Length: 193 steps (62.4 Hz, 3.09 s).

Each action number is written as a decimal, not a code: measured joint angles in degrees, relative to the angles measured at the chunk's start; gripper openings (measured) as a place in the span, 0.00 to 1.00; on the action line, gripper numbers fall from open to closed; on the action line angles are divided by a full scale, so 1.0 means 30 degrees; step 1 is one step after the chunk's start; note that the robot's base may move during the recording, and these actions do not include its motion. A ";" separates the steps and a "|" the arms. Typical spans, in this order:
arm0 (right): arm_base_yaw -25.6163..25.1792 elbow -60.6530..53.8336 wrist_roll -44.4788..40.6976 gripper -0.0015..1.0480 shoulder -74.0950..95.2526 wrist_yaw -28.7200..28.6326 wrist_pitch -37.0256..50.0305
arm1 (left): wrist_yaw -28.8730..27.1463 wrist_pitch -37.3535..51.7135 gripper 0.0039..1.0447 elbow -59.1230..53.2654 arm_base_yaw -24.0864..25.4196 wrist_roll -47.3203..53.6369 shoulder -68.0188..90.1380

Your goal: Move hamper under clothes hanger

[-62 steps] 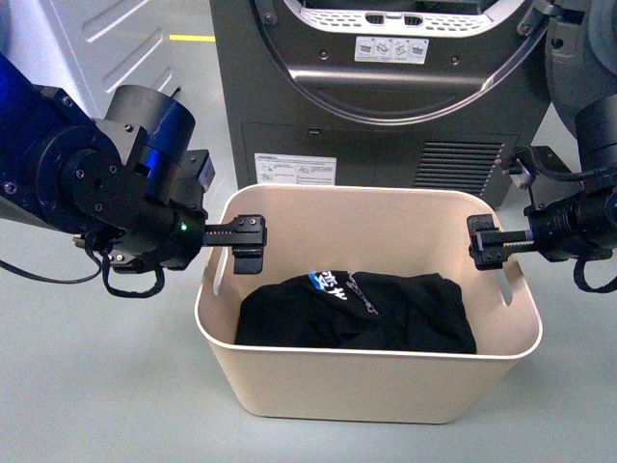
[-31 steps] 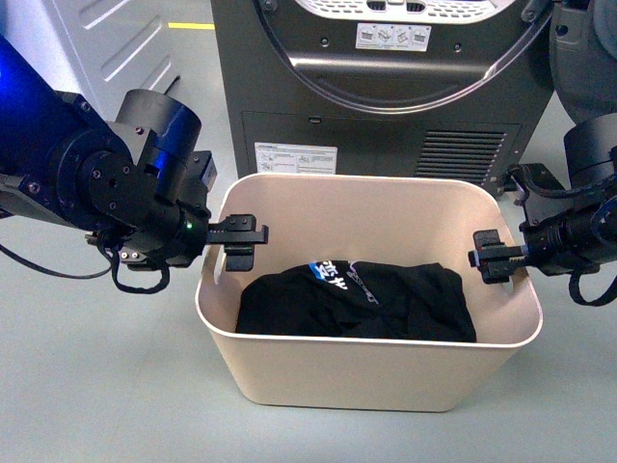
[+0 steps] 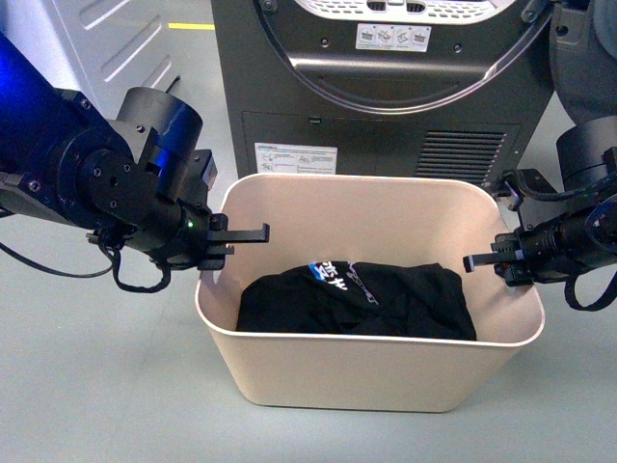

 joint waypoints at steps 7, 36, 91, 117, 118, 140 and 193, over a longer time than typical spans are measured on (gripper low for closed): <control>-0.0095 -0.0109 0.0066 0.02 -0.0364 -0.0051 -0.0299 | -0.0058 -0.0248 0.04 0.0000 -0.0015 0.0007 -0.0226; -0.0350 -0.0933 0.0015 0.02 -0.3490 -0.0750 -0.0707 | -0.0991 -0.0539 0.04 -0.0109 0.0015 0.0452 -0.2943; -0.0138 -0.1137 0.0073 0.02 -0.3490 -0.0801 -0.0692 | -0.1042 -0.0539 0.04 -0.0321 0.0211 0.0517 -0.2943; -0.0284 -0.1144 0.0000 0.02 -0.3526 -0.0838 -0.0692 | -0.1064 -0.0517 0.04 -0.0321 0.0109 0.0517 -0.2943; -0.0277 -0.1144 0.0007 0.02 -0.3526 -0.0838 -0.0692 | -0.1056 -0.0517 0.04 -0.0321 0.0117 0.0517 -0.2943; -0.0350 -0.1151 0.0000 0.02 -0.3526 -0.0801 -0.0692 | -0.0976 -0.0510 0.04 -0.0335 0.0066 0.0525 -0.2943; -0.0357 -0.1173 -0.0007 0.02 -0.3526 -0.0801 -0.0699 | -0.0991 -0.0510 0.04 -0.0350 0.0036 0.0532 -0.2943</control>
